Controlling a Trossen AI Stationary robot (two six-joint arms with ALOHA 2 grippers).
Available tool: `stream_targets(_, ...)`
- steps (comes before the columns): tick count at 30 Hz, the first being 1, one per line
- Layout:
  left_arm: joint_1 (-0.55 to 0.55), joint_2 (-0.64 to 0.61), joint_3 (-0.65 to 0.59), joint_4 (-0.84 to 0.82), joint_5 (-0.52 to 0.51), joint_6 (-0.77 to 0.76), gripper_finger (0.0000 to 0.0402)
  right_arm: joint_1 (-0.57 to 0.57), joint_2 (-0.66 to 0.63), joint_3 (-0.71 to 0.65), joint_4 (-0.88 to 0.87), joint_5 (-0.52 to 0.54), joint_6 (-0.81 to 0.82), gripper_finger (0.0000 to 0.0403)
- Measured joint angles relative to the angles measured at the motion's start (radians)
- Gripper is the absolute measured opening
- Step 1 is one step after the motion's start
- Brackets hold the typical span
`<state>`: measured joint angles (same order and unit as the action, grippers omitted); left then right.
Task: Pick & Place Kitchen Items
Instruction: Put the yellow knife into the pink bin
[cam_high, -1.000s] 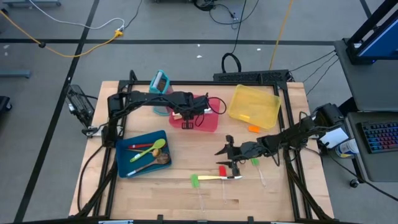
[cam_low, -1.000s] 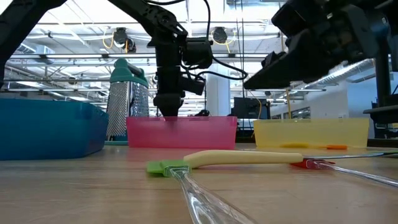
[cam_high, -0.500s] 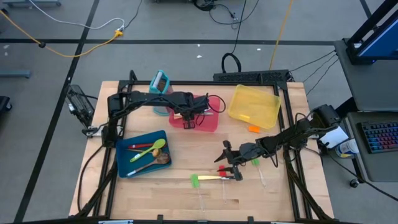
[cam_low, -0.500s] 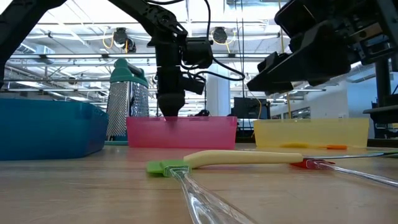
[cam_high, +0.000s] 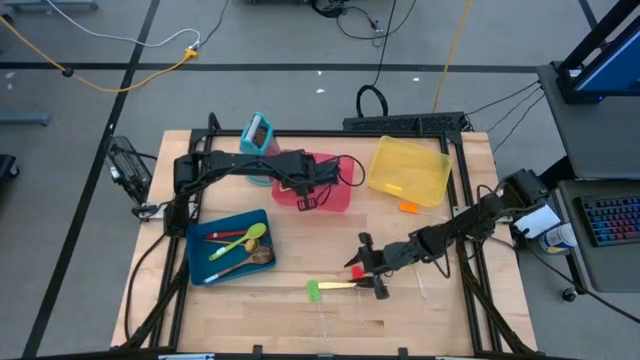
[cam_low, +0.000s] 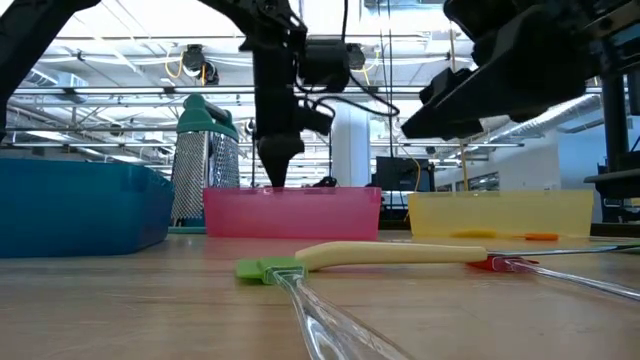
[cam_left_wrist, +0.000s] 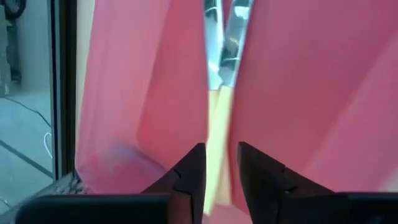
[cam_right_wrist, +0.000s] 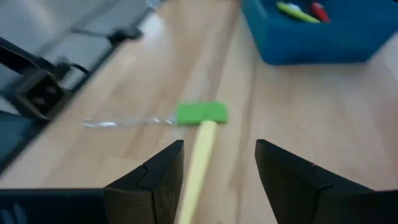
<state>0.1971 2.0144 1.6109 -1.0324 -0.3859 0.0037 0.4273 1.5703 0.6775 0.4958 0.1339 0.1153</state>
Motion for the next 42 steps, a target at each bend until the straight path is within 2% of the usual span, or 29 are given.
stream_targets(2, -0.017, 0.000, 0.033, -0.020, 0.000, -0.034, 0.0099, 0.018, 0.008, 0.035, -0.083, 0.030, 0.029, 0.0194)
stream_targets(7, -0.060, -0.037, 0.092, -0.009, 0.002, -0.028, 0.0103, 0.041, 0.069, 0.074, -0.113, 0.021, 0.063, 0.0194)
stream_targets(15, -0.131, -0.223, 0.087, 0.008, 0.019, -0.065, 0.0102, 0.028, 0.163, 0.100, -0.101, -0.033, 0.131, 0.0194)
stream_targets(19, -0.168, -0.300, 0.086, 0.071, 0.007, -0.065, 0.0102, 0.026, 0.186, 0.099, -0.098, -0.035, 0.160, 0.0194)
stream_targets(24, -0.214, -0.321, 0.085, 0.158, -0.092, -0.057, 0.0102, 0.026, 0.196, 0.098, -0.103, -0.035, 0.157, 0.0194)
stream_targets(27, -0.225, -0.301, 0.085, 0.191, -0.090, -0.035, 0.0102, 0.026, 0.195, 0.097, -0.116, -0.034, 0.125, 0.0194)
stream_targets(31, -0.219, -0.298, -0.005, 0.329, -0.048, 0.011, 0.0102, 0.026, 0.191, 0.097, -0.118, -0.033, 0.108, 0.0194)
stream_targets(37, -0.200, -0.314, -0.238, 0.590, 0.183, 0.039, 0.0102, 0.026, 0.186, 0.097, -0.131, -0.031, 0.101, 0.0194)
stream_targets(42, -0.197, -0.314, -0.356, 0.773, 0.176, 0.024, 0.0102, 0.024, 0.187, 0.097, -0.133, -0.031, 0.080, 0.0194)
